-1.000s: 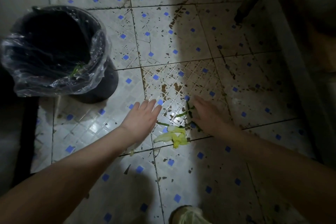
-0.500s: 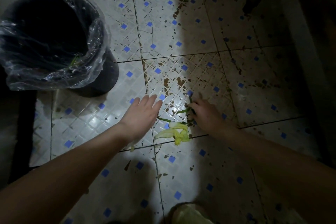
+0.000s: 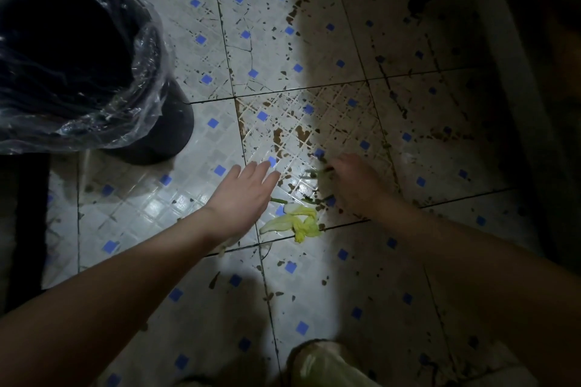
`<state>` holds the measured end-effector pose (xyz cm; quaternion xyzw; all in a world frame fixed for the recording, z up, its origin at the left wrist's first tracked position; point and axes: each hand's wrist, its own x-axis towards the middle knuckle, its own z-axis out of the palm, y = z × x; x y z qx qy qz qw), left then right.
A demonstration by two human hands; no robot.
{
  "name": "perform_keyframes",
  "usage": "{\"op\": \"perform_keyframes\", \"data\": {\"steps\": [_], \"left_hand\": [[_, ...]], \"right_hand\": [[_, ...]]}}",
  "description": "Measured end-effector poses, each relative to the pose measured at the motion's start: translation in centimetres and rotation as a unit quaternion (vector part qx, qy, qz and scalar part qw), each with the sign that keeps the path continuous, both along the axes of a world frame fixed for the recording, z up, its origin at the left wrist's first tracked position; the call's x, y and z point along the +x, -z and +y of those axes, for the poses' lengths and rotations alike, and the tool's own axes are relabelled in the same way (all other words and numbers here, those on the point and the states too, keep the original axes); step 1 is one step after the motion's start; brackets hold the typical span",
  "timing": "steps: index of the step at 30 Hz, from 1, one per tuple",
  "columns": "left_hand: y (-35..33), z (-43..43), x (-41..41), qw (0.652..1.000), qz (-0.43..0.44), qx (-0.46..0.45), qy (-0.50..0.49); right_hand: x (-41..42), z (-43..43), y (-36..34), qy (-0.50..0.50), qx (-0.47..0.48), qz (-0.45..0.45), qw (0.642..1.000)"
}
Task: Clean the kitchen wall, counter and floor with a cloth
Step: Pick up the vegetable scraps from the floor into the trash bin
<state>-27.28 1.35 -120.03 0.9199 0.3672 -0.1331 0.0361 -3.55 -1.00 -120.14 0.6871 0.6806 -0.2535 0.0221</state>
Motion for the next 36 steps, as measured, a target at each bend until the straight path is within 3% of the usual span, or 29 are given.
{"op": "perform_keyframes", "data": {"steps": [6,23,28,36], "left_hand": [[0.7,-0.3,-0.1,1.000,0.016,-0.018,0.009],[1.4,-1.2,2.5,0.990,0.114,-0.062,0.051],[0.9,-0.9,3.1,0.987,0.144,-0.039,0.052],[0.3,-0.7,5.1,0.995,0.076,-0.035,0.050]], "right_hand": [[1.6,1.6,-1.5,0.022,0.018,-0.025,0.999],[3.6,-0.5,-2.5,0.022,0.087,0.010,0.996],[4.1,-0.6,-3.3,0.076,0.092,0.026,0.993],[5.3,-1.0,-4.1,0.221,0.110,0.080,0.966]]}}
